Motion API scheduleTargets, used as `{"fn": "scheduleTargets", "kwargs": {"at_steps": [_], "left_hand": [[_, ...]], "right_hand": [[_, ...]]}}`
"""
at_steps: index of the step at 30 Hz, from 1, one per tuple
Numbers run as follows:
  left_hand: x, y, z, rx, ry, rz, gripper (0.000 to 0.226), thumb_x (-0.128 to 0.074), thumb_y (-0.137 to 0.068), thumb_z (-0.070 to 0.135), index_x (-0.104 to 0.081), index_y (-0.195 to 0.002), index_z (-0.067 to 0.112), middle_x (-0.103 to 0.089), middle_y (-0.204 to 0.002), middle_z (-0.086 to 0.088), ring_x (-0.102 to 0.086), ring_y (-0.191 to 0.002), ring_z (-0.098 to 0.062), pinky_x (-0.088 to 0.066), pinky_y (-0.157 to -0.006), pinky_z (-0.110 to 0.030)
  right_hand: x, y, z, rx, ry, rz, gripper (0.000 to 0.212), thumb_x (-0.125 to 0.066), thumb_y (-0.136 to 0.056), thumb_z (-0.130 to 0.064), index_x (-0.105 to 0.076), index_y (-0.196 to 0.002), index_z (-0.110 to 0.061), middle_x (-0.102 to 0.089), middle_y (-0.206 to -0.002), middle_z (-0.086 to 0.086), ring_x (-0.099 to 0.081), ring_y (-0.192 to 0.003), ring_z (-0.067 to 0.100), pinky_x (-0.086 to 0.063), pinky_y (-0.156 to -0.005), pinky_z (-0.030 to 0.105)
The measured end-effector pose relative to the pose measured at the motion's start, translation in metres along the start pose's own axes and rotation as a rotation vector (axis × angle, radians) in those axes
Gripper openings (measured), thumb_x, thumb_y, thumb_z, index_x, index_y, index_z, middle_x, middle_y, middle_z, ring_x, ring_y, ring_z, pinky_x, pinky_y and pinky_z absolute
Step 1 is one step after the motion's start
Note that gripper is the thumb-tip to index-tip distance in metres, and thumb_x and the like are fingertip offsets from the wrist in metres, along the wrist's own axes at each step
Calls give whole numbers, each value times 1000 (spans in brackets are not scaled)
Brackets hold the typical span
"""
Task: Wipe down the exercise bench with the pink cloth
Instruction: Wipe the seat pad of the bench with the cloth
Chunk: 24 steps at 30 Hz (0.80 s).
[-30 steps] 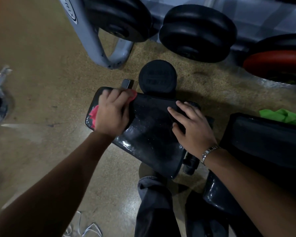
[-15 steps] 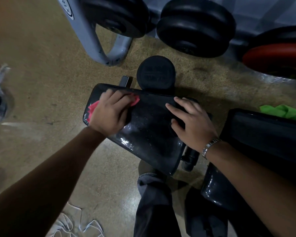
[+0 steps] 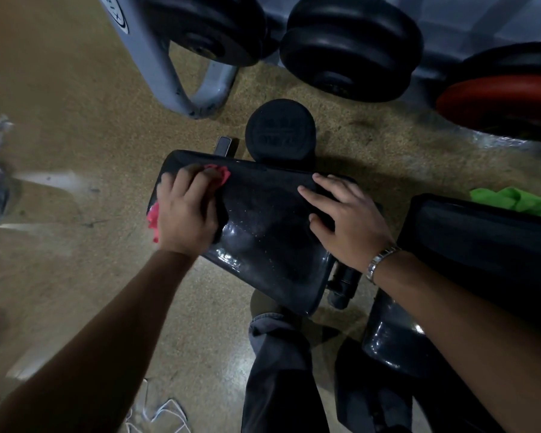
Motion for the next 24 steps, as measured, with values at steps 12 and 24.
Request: {"fn": "scheduleTargets", "kwargs": {"at_steps": [12,24], "left_hand": [[-16,60,32,122,78,182,37,-54,-96,9,-57,-132,14,-57,-127,-16,-44,-101,-26,-34,-88,-34],[-26,107,37,164,87,137,27,-54,-100,7,-61,-126,2,-57,-128,-18,-51,-104,-32,-33,-95,-30]], "right_hand": [[-3,4,-1,-38,-22,6,50,-56,-96,-29,-53,-145,-32,-44,-156,-1,-36,-145,23,-37,-116,46],[-3,4,-3,-26,-39,11,49,-56,-95,-28,-54,-144,-29,-45,-155,1,-37,-144,25,-39,-114,49]]}}
Point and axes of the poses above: each hand's wrist, its own y-axis away from the middle knuckle, its own x-axis out of the back of the hand, z = x × y, the point moved 2 cm from there along -y, towards the middle knuckle
